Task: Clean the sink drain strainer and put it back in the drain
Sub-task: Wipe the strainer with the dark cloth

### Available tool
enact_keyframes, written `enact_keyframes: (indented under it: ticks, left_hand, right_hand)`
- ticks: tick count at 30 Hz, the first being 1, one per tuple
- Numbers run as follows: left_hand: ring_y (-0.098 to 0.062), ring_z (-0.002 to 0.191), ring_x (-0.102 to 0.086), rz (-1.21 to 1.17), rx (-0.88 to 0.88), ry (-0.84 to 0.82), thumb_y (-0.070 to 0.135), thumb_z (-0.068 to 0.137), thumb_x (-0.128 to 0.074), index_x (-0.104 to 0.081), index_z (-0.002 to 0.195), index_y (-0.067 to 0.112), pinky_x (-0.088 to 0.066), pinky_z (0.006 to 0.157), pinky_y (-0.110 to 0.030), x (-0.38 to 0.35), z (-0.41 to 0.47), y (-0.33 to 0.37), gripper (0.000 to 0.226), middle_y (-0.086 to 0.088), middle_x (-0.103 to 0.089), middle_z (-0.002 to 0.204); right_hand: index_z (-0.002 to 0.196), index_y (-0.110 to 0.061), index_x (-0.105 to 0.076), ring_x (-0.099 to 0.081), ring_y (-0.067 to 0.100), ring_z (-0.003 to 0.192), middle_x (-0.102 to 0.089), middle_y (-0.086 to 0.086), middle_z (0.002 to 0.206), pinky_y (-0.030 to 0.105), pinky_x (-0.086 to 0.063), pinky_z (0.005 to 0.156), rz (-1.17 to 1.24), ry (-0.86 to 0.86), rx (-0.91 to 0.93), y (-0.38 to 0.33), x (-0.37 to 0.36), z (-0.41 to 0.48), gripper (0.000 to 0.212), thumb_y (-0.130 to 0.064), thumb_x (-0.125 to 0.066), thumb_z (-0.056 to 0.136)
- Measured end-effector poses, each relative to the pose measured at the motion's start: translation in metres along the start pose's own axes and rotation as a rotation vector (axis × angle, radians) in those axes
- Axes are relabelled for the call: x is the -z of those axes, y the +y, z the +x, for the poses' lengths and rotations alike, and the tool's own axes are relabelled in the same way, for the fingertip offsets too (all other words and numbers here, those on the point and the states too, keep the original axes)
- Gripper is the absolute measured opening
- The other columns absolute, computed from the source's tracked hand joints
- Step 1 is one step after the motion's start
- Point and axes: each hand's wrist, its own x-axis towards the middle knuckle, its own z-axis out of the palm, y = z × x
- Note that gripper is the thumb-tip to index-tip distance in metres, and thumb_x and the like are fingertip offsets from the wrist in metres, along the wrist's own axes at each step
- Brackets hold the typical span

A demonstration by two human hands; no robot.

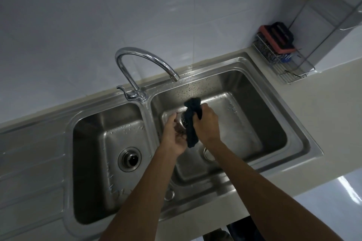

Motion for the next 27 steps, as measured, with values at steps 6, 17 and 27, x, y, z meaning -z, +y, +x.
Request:
enact_keyframes:
  ticks: [6,17,27]
  left_hand:
    - [-0.031,0.101,-0.070,0.000,0.064,0.039,0.058,0.090,-0.066,-0.073,0.113,0.009,-0.058,0.077,-0.041,0.008,0.000,0.012,0.054,-0.015,-0.077,0.102]
    - [-0.032,0.102,-0.071,0.109,0.041,0.037,0.056,0.087,-0.072,-0.074,0.113,0.008,-0.057,0.085,-0.042,-0.002,-0.001,0.020,0.055,-0.016,-0.078,0.100]
    - [-0.027,0.103,-0.065,0.229,-0.055,-0.059,0.044,0.088,-0.075,-0.069,0.104,0.012,-0.053,0.102,-0.045,-0.017,0.002,0.007,0.036,-0.008,-0.067,0.096]
  right_hand:
    - [0.122,-0.008,-0.057,-0.059,0.021,0.101,-0.062,0.012,0.117,0.028,-0.050,0.086,-0.101,-0.144,0.329,0.003,-0.013,-0.038,0.025,-0.013,-0.055,0.097]
    - [0.109,-0.008,-0.056,-0.060,0.023,0.087,-0.060,0.011,0.104,0.028,-0.046,0.073,-0.050,-0.160,0.358,0.000,-0.008,-0.035,0.016,-0.012,-0.060,0.094]
    - [0.103,-0.013,-0.060,-0.055,-0.002,0.070,-0.062,-0.005,0.086,-0.001,-0.038,0.057,0.153,-0.081,-0.081,0.021,0.019,0.018,0.008,-0.019,-0.061,0.098]
